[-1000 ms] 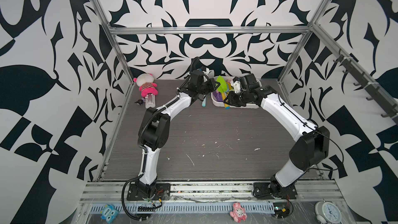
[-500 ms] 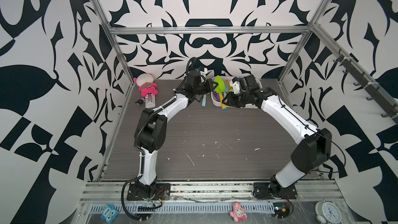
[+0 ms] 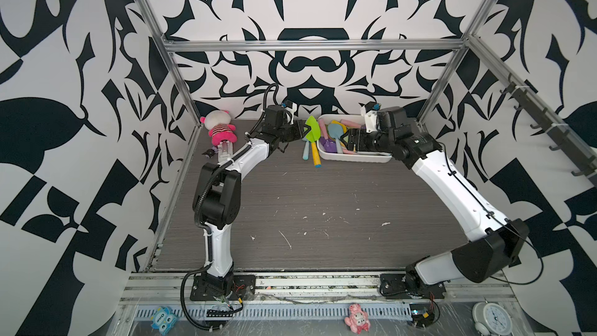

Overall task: Take the shovel out of the storage box
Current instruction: Pick up the shovel from the storage box, then place the shovel at the center of the board.

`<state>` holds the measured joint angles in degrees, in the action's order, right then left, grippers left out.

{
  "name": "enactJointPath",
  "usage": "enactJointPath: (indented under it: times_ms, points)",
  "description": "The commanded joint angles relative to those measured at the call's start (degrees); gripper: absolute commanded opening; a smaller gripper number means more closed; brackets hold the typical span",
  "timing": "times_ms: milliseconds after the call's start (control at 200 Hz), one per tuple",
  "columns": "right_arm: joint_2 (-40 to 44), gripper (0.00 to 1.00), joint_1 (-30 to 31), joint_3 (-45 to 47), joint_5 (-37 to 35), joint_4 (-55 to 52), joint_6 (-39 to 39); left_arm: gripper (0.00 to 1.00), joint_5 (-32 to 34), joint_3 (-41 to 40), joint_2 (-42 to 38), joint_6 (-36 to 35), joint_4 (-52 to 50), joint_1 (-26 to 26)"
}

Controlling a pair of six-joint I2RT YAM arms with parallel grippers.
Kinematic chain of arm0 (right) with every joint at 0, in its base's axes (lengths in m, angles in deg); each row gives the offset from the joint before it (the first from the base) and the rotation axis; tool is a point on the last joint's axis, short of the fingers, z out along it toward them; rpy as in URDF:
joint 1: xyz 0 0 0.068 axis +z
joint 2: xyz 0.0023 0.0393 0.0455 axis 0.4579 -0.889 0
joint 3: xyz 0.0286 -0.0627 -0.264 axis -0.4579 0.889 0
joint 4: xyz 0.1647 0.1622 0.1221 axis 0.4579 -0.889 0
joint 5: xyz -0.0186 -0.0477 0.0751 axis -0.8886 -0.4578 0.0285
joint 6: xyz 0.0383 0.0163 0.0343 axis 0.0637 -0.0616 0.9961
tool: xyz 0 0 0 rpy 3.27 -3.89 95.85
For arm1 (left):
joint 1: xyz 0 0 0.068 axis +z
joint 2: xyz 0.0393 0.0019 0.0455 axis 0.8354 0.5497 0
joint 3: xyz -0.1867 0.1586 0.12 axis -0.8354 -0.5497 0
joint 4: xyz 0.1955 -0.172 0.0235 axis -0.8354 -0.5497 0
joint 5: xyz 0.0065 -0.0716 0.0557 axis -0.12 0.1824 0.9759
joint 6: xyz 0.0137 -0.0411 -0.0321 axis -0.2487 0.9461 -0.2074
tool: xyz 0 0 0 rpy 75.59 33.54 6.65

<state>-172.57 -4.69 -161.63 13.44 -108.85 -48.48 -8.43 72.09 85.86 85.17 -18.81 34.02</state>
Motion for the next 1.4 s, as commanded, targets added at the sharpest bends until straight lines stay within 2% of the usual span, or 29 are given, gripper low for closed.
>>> enactJointPath:
  times_ms: [0,120,750,1080,1400]
  points:
    - [3.1,0.93,-0.1,-0.2,-3.8,1.7,-3.1,0.0,-2.2,0.2,-3.0,-3.9,-2.2,0.9]
    - [4.4,0.99,-0.5,0.6,-4.1,2.1,-4.4,0.0,-2.4,0.6,-3.0,-6.2,-4.4,1.9]
    - [2.4,1.0,-2.1,-1.2,1.0,-2.0,-6.3,0.0,-3.2,2.6,0.5,-14.1,-10.3,7.3]
    - [-1.0,0.99,-2.2,-3.4,2.0,-4.3,-6.3,0.0,-2.5,8.5,7.8,-17.7,-12.9,8.6]
    - [-8.5,0.96,-2.9,-8.1,2.5,-7.1,-4.2,0.01,-1.3,19.3,18.5,-19.9,-15.6,9.5]
